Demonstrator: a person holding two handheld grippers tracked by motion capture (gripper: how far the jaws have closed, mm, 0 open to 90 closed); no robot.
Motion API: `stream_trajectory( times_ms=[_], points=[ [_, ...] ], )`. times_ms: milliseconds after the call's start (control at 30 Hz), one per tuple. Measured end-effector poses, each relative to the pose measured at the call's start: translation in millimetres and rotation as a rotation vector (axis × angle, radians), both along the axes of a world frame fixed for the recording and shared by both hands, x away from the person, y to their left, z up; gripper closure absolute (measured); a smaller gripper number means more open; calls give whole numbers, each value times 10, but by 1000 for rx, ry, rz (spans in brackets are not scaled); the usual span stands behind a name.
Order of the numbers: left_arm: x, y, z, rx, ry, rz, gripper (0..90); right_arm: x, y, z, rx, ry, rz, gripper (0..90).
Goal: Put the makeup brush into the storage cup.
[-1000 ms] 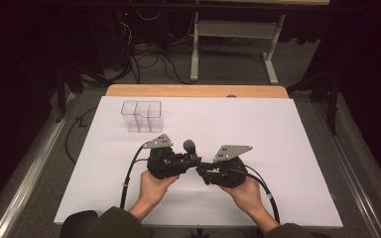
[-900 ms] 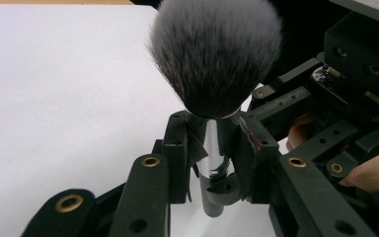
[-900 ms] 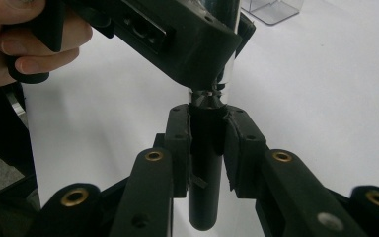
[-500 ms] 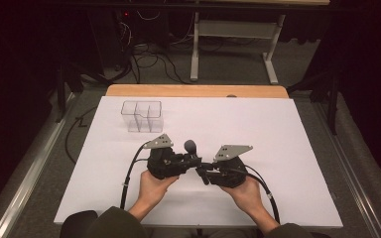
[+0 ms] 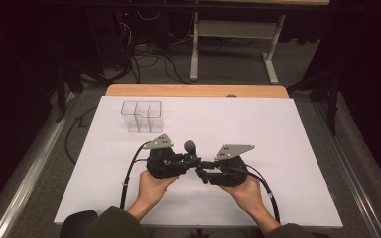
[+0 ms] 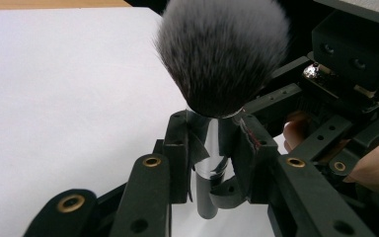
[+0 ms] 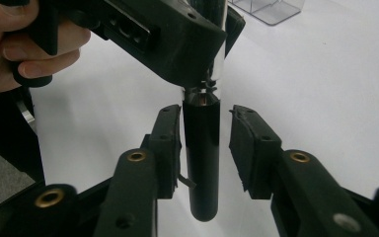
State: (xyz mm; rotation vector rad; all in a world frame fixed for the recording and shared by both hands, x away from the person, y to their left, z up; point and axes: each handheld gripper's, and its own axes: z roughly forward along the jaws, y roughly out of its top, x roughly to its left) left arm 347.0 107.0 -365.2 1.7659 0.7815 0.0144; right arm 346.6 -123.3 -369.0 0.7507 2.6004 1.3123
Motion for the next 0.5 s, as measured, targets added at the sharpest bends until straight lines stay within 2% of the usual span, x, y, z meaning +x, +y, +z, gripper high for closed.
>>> stream_trajectory(
  times_ms=[200, 500],
  points=[
    [4, 26, 8, -4, 1, 11, 699, -4, -22, 5, -3, 5, -13, 584],
    [-5, 54, 17, 12, -2, 23, 699, -2, -144, 57, 22, 6, -28, 482]
  ],
)
